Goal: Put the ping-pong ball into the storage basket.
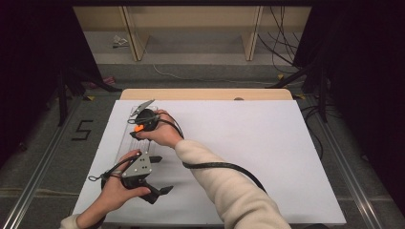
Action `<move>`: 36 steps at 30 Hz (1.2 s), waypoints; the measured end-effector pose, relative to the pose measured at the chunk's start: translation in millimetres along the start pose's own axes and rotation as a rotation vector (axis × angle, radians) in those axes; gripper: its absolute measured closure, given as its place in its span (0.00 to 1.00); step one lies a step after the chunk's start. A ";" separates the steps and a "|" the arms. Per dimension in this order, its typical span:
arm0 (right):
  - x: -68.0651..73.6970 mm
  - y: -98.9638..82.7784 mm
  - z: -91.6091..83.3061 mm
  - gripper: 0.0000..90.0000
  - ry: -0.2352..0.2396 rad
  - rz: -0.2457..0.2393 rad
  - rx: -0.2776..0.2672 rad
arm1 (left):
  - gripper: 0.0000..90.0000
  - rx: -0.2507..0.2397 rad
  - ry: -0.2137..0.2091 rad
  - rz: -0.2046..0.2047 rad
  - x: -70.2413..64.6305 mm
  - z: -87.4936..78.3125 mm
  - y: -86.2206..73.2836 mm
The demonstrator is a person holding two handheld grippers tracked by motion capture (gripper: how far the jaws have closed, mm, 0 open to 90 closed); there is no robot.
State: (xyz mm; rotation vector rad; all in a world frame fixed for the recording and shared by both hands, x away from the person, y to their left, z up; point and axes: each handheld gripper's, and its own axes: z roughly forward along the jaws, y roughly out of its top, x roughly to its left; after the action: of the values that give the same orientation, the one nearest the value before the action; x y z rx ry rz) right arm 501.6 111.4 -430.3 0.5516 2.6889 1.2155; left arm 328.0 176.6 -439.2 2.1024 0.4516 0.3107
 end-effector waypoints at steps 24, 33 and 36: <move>0.6 -3.8 7.2 0.56 0.009 0.000 0.025 | 0.00 0.001 -0.001 0.002 -0.2 0.0 0.0; 0.5 -3.6 7.4 0.54 0.013 0.005 0.022 | 0.00 0.000 -0.002 0.002 -0.3 0.0 0.1; 0.7 -3.1 6.4 0.52 0.012 0.006 0.016 | 0.00 0.000 -0.002 0.002 -0.4 0.0 0.1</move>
State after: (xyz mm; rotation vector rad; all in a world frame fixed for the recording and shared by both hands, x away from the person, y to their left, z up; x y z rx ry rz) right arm 501.9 114.2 -436.9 0.5574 2.7109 1.2037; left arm 327.6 176.3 -439.2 2.1031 0.4481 0.3094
